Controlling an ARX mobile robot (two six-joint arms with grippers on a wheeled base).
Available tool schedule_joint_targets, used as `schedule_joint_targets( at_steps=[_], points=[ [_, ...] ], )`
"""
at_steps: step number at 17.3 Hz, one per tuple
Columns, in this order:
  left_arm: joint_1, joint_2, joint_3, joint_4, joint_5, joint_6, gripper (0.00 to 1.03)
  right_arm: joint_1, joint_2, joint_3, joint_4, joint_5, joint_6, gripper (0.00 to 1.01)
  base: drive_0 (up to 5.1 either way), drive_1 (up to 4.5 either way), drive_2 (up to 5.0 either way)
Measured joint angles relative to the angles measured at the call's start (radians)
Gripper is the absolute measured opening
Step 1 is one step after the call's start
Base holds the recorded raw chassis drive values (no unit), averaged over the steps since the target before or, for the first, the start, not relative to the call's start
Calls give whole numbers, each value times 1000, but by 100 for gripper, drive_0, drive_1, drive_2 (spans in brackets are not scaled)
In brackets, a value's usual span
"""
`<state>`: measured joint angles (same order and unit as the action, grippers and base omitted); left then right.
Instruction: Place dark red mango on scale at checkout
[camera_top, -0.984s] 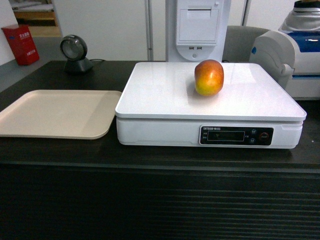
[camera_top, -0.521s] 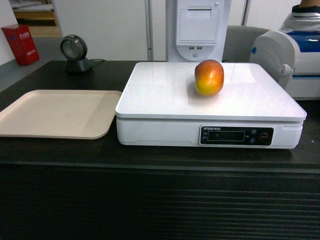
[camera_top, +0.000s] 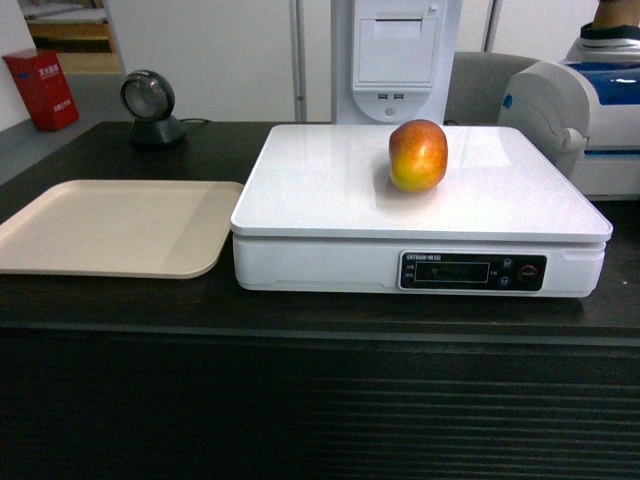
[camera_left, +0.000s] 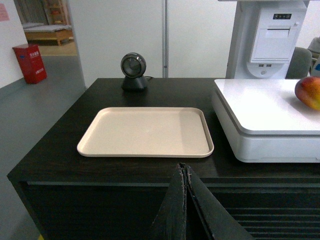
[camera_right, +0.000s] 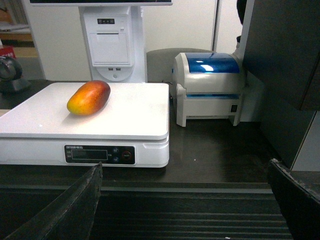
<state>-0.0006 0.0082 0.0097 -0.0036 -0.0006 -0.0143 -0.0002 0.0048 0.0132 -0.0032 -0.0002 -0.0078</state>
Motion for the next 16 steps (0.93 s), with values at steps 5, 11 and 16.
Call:
schedule_joint_targets(
  at_steps=[5, 11, 16],
  points=[
    [0, 0, 0, 0, 0, 0, 12, 0, 0, 0, 0, 0, 0, 98, 0, 0, 0],
    [0, 0, 0, 0, 0, 0, 66, 0, 0, 0, 0, 0, 0, 98, 0, 0, 0],
    [0, 0, 0, 0, 0, 1, 98, 0, 0, 0, 0, 0, 0, 98, 0, 0, 0]
  ],
)
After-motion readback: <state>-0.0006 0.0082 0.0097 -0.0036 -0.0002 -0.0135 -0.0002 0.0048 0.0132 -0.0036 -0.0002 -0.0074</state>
